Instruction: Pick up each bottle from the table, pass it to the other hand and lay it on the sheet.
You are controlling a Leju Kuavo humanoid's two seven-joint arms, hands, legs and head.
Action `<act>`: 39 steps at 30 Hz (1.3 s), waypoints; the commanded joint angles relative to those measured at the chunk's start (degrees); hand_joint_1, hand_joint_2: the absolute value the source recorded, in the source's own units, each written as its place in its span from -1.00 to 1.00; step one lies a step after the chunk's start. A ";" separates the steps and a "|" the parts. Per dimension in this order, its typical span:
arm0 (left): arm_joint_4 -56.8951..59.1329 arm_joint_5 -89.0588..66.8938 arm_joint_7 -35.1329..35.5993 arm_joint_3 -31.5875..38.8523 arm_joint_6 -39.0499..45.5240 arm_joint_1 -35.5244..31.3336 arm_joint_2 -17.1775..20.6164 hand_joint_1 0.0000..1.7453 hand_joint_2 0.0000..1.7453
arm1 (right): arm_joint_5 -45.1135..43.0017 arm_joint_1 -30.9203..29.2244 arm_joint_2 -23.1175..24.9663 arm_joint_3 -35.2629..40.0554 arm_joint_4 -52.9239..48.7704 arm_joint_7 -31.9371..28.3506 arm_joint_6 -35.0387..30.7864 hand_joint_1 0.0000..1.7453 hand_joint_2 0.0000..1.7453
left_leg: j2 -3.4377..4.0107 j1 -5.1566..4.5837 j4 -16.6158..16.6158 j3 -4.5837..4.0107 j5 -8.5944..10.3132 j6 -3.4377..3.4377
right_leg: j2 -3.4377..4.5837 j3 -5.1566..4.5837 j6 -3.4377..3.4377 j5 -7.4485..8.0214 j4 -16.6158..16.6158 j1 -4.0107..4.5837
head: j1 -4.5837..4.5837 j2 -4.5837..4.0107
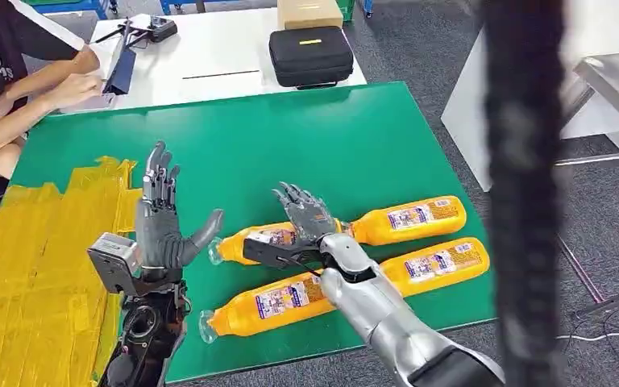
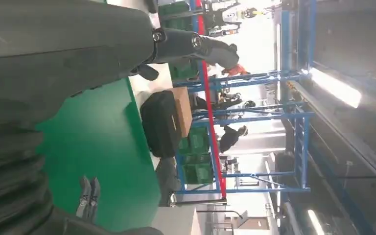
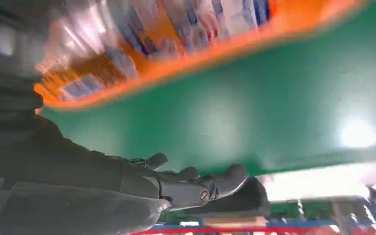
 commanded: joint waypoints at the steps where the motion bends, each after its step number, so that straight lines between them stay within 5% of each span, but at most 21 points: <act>1: 6.17 0.25 -0.02 0.98 -0.39 -2.04 -0.32 -1.00 1.00 | 2.04 -0.77 -1.76 0.51 9.25 3.95 1.10 -1.00 1.00 | -0.23 0.05 -0.02 0.25 -0.04 -0.17 | -0.30 0.35 -0.01 -0.13 -0.05 0.06 | 0.05 0.00; 25: 8.48 0.71 0.63 0.91 -1.31 -2.89 -1.32 -1.00 1.00 | 6.05 -1.84 -3.12 -3.72 13.67 11.19 3.25 -1.00 1.00 | -0.25 0.12 0.05 0.61 -0.19 -0.33 | -0.43 0.74 -0.09 -0.23 -0.05 0.13 | 0.04 0.00; 26: 8.52 0.71 0.64 0.89 -1.34 -2.90 -1.33 -1.00 1.00 | 6.07 -1.74 -2.98 -3.71 13.74 11.18 3.28 -0.86 1.00 | -0.24 0.08 0.01 0.50 -0.11 -0.26 | -0.39 0.64 -0.09 -0.16 -0.05 0.09 | 0.02 0.00; 27: 8.51 0.72 0.64 0.90 -1.35 -2.96 -1.33 -1.00 1.00 | 6.06 -1.63 -2.93 -3.71 13.83 11.21 3.34 0.14 1.00 | -0.21 0.09 0.02 0.49 -0.11 -0.24 | -0.34 0.61 -0.09 -0.14 -0.05 0.10 | 0.00 0.00; 28: 8.61 0.72 0.64 0.87 -1.38 -3.03 -1.28 -1.00 1.00 | 6.10 -1.77 -2.78 -3.72 14.12 10.80 3.90 0.76 1.00 | -0.19 0.14 0.12 0.66 -0.26 -0.40 | -0.41 0.79 -0.11 -0.29 0.02 0.15 | 0.02 0.00; 31: 8.52 0.76 0.65 0.83 -1.45 -2.86 -1.31 -1.00 1.00 | 6.20 -1.69 -2.64 -3.71 14.38 10.58 4.04 0.98 1.00 | -0.19 0.07 0.02 0.55 -0.07 -0.23 | -0.33 0.65 -0.09 -0.09 -0.05 0.09 | 0.02 0.00; 39: 8.09 0.87 0.73 0.82 -1.91 -2.80 -1.40 -1.00 1.00 | 7.00 -1.23 -2.70 -5.12 14.04 9.40 2.73 1.00 1.00 | -0.19 0.05 -0.04 0.57 -0.05 -0.17 | -0.29 0.65 -0.09 -0.08 -0.09 0.07 | 0.02 0.00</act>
